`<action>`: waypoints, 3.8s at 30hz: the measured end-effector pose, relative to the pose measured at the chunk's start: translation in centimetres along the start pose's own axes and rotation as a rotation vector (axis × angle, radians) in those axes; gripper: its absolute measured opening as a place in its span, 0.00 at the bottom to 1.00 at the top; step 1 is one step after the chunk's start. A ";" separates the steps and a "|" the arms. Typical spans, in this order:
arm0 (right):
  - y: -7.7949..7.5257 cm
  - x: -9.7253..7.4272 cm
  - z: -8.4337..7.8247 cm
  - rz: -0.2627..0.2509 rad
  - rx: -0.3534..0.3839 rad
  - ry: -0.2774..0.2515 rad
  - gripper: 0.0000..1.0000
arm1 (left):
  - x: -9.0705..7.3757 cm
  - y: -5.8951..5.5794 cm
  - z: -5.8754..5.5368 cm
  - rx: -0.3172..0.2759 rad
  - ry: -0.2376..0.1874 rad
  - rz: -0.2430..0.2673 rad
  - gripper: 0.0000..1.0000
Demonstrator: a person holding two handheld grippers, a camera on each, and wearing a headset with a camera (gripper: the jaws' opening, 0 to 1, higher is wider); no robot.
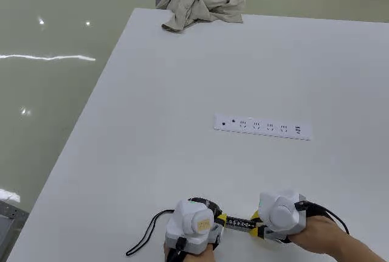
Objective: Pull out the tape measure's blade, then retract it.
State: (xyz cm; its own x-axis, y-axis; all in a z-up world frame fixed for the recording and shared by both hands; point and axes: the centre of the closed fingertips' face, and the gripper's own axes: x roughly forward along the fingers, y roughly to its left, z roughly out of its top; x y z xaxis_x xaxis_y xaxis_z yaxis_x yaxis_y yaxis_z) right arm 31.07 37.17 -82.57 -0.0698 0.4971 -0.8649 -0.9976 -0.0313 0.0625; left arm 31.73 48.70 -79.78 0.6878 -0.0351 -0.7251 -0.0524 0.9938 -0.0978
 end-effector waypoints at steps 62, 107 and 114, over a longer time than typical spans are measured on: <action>0.2 2.5 3.9 -0.010 -0.063 -0.035 0.14 | 0.1 0.0 0.0 0.001 -0.002 -0.008 0.61; 0.3 3.2 5.4 -0.033 -0.100 -0.075 0.14 | 0.0 0.0 0.0 -0.001 -0.007 -0.005 0.60; 0.3 3.3 5.5 -0.029 -0.102 -0.068 0.14 | 0.0 0.0 0.0 -0.004 -0.002 -0.007 0.60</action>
State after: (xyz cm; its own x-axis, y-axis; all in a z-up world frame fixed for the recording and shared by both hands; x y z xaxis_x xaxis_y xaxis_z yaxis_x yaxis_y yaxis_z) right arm 30.59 43.61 -82.66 -0.0440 0.5562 -0.8299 -0.9946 -0.1021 -0.0157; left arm 31.77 48.68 -79.81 0.6897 -0.0418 -0.7229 -0.0504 0.9931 -0.1055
